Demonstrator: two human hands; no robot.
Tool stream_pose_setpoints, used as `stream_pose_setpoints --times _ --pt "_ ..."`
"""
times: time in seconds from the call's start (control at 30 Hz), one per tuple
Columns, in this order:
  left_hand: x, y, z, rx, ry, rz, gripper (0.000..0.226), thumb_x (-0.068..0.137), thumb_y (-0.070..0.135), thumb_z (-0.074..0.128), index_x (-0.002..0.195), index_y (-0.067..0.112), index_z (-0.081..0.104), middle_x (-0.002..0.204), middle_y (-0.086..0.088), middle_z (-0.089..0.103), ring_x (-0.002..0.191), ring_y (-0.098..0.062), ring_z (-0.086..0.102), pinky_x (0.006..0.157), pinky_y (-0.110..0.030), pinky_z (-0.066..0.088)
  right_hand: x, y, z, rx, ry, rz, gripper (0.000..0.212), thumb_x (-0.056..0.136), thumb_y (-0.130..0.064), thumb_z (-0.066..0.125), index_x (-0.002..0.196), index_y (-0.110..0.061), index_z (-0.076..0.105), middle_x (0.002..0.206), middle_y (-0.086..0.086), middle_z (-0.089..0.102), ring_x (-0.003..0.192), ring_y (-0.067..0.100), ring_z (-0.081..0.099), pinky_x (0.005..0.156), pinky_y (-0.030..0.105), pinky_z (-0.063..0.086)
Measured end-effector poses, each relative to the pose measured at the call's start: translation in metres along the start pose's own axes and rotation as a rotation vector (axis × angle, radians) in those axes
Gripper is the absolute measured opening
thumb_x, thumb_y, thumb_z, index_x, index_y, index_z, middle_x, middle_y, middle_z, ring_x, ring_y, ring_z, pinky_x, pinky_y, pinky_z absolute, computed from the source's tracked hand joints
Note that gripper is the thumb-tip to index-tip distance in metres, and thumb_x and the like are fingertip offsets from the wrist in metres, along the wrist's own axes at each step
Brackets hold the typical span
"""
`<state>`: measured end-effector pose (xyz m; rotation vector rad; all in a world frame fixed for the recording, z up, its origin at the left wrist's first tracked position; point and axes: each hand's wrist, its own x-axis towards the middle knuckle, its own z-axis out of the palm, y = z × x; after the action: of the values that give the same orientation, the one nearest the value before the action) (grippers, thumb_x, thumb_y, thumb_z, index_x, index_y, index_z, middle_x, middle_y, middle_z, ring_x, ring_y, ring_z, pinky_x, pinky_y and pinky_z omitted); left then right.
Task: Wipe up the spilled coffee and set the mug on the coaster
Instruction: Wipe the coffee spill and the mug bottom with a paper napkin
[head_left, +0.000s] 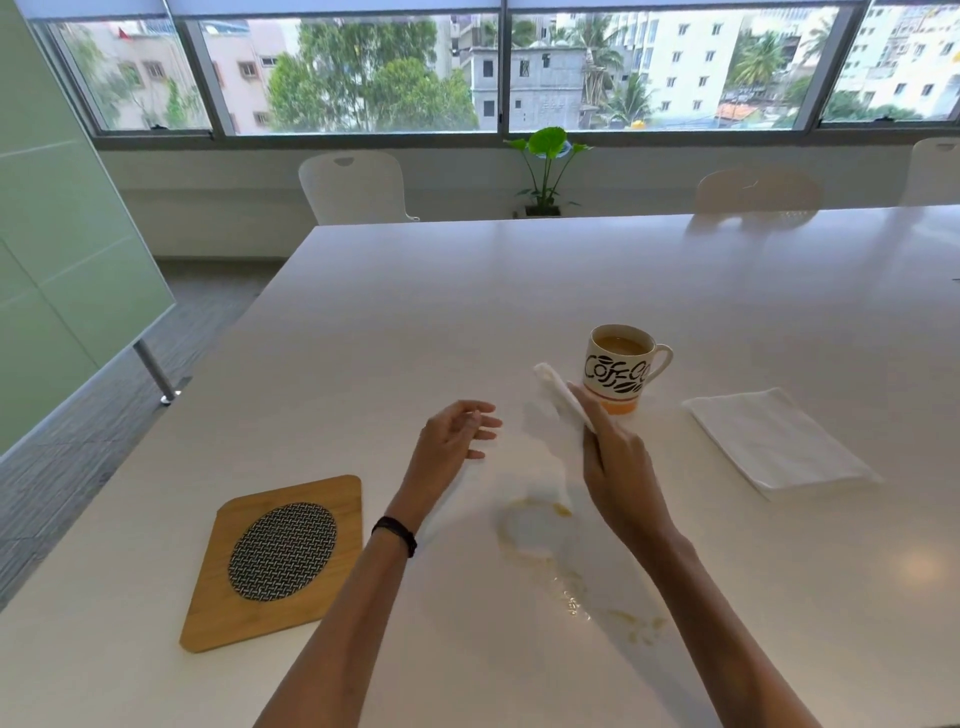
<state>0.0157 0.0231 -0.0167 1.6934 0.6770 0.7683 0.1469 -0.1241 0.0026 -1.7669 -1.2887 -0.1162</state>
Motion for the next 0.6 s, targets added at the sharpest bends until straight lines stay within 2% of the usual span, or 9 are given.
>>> stream_pose_setpoints --times 0.1,0.17,0.23,0.27,0.33,0.43,0.6 --pt "0.0 -0.01 -0.008 0.522 0.097 0.106 0.022 0.094 0.021 0.046 0.111 0.021 0.06 0.112 0.001 0.067 0.105 -0.014 0.061 0.086 -0.029 0.046 -0.003 0.002 0.001 -0.224 -0.124 -0.121 0.059 0.087 0.005 0.041 0.138 -0.025 0.036 0.139 0.0 0.051 0.124 0.018 0.05 0.097 0.034 0.043" --pt "0.001 -0.021 -0.015 0.786 -0.015 0.065 0.035 0.094 0.027 0.044 0.128 0.021 0.049 0.136 -0.002 0.052 0.126 -0.018 0.045 0.102 -0.032 0.036 -0.009 0.002 0.007 -0.28 -0.274 -0.135 0.063 0.087 0.006 0.04 0.142 -0.024 0.028 0.141 0.001 0.048 0.129 0.018 0.044 0.103 0.035 0.038" --pt "0.002 -0.028 -0.023 0.954 -0.199 -0.086 0.052 0.096 0.034 0.039 0.144 0.019 0.025 0.155 -0.006 0.022 0.143 -0.02 0.017 0.117 -0.04 0.015 -0.019 0.005 0.015 -0.297 -0.418 -0.097 0.063 0.089 0.003 0.036 0.144 -0.024 0.023 0.142 0.005 0.047 0.129 0.021 0.044 0.103 0.034 0.036" --pt "0.003 -0.031 -0.027 1.001 -0.253 -0.143 0.057 0.097 0.037 0.036 0.147 0.02 0.015 0.158 -0.006 0.009 0.145 -0.021 0.006 0.119 -0.041 0.005 -0.024 0.006 0.019 -0.301 -0.473 -0.073 0.06 0.09 0.001 0.034 0.144 -0.023 0.023 0.142 0.008 0.046 0.13 0.022 0.042 0.104 0.033 0.034" --pt "0.005 -0.034 -0.03 1.029 -0.271 -0.184 0.06 0.097 0.04 0.032 0.148 0.021 0.005 0.158 -0.006 -0.002 0.146 -0.02 -0.004 0.117 -0.041 -0.004 -0.032 0.009 0.024 -0.298 -0.539 -0.047 0.055 0.092 0.0 0.032 0.143 -0.02 0.028 0.147 0.007 0.04 0.137 0.02 0.033 0.11 0.032 0.025" --pt "0.006 -0.036 -0.028 1.037 -0.277 -0.174 0.059 0.098 0.041 0.028 0.148 0.02 0.004 0.158 -0.006 -0.005 0.145 -0.019 -0.007 0.117 -0.04 -0.007 -0.037 0.008 0.029 -0.26 -0.59 -0.077 0.054 0.091 0.003 0.031 0.141 -0.018 0.033 0.15 0.001 0.034 0.14 0.016 0.024 0.115 0.031 0.016" --pt "0.007 -0.041 -0.023 1.025 -0.281 -0.115 0.057 0.099 0.041 0.025 0.147 0.021 0.004 0.158 -0.006 -0.004 0.145 -0.017 -0.008 0.116 -0.036 -0.008 -0.047 0.001 0.033 -0.18 -0.666 -0.195 0.052 0.092 0.0 0.035 0.139 -0.021 0.036 0.149 0.0 0.035 0.141 0.017 0.023 0.116 0.034 0.016"
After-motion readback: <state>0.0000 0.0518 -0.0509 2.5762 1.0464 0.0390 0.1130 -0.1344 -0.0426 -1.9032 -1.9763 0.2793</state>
